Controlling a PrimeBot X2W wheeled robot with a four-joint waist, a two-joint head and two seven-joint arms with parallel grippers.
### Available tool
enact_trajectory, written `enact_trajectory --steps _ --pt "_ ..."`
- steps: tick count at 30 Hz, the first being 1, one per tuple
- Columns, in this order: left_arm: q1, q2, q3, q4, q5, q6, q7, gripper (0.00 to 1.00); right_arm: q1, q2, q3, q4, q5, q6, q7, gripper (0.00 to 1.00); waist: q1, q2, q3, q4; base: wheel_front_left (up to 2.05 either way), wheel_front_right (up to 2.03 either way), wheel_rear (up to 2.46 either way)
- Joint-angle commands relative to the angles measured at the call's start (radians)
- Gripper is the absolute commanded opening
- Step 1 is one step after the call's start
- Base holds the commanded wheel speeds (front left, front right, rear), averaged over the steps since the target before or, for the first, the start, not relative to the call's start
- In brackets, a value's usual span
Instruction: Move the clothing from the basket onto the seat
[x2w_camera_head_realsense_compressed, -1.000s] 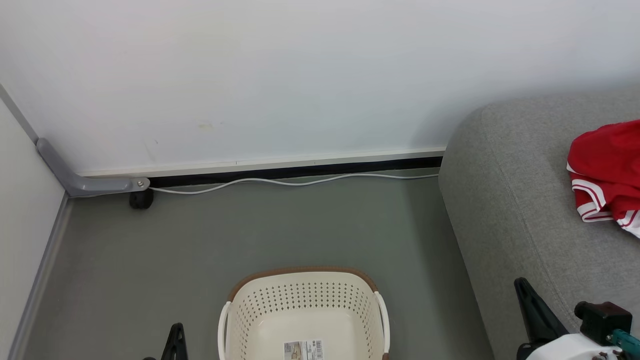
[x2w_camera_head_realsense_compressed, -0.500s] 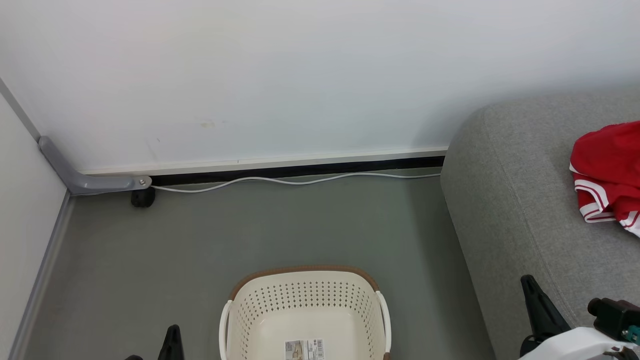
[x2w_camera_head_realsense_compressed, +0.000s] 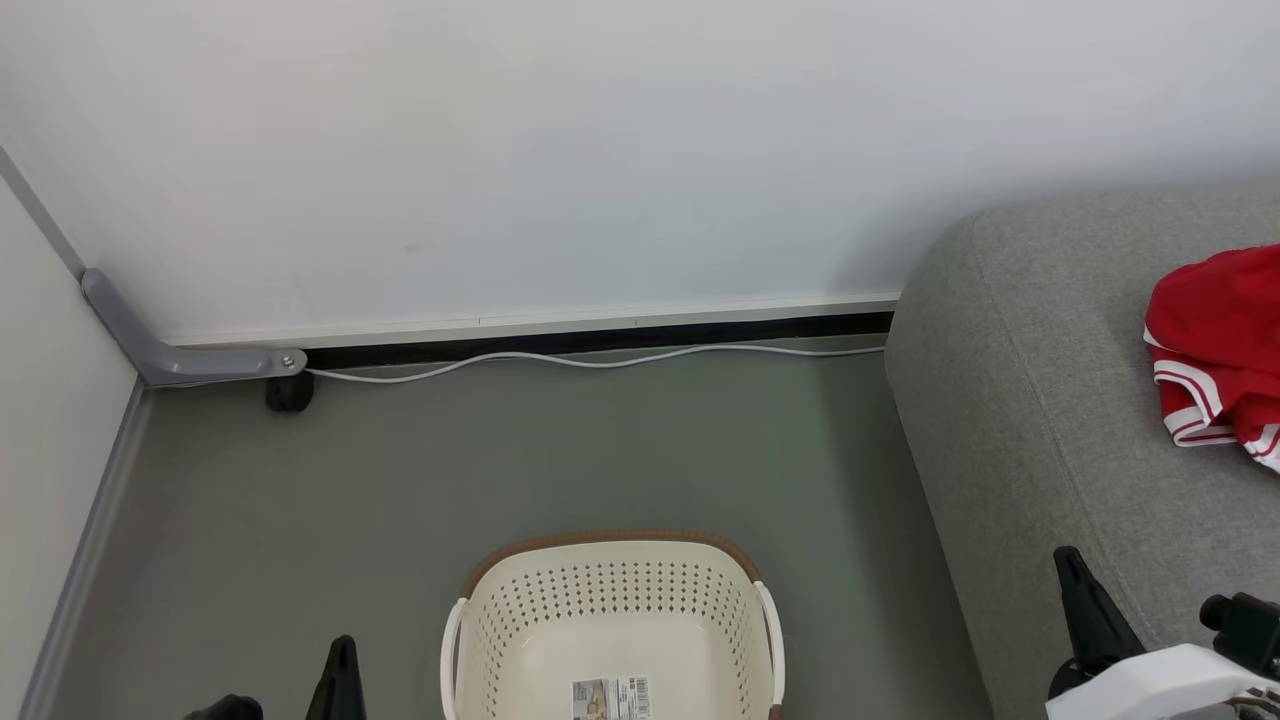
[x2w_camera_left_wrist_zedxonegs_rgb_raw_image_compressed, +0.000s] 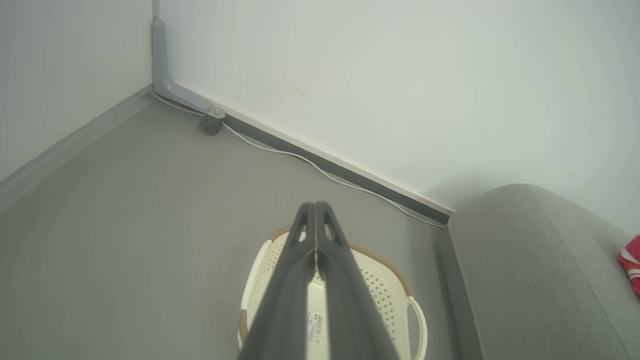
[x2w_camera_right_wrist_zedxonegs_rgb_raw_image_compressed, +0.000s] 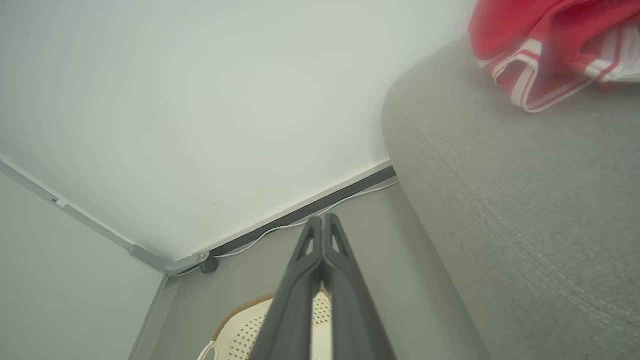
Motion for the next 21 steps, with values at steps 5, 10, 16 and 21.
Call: enact_trajectory --steps 5,10,16,21 --pt "-0.060 0.012 0.024 -0.022 -0.073 -0.021 0.016 0.00 -0.042 -0.004 -0.021 -0.036 0.063 0.000 0.023 0.00 -0.0001 0.0000 0.001 0.002 0.00 0.00 0.00" --pt "-0.070 0.014 0.033 -0.022 -0.129 -0.035 0.029 0.00 -0.044 0.003 -0.034 -0.041 0.110 0.000 0.038 0.00 -0.0001 0.0000 0.001 0.004 0.00 0.00 0.00" --pt "-0.083 0.015 0.043 -0.021 -0.197 -0.051 0.046 0.00 -0.047 0.012 -0.049 -0.047 0.167 0.001 0.055 0.00 -0.0001 0.0000 0.002 0.006 0.00 0.00 0.00" --pt "-0.098 0.016 0.055 -0.020 -0.275 -0.071 0.065 0.00 -0.049 0.023 -0.067 -0.054 0.233 0.001 0.076 0.00 -0.0001 0.0000 0.003 0.008 0.00 0.00 0.00"
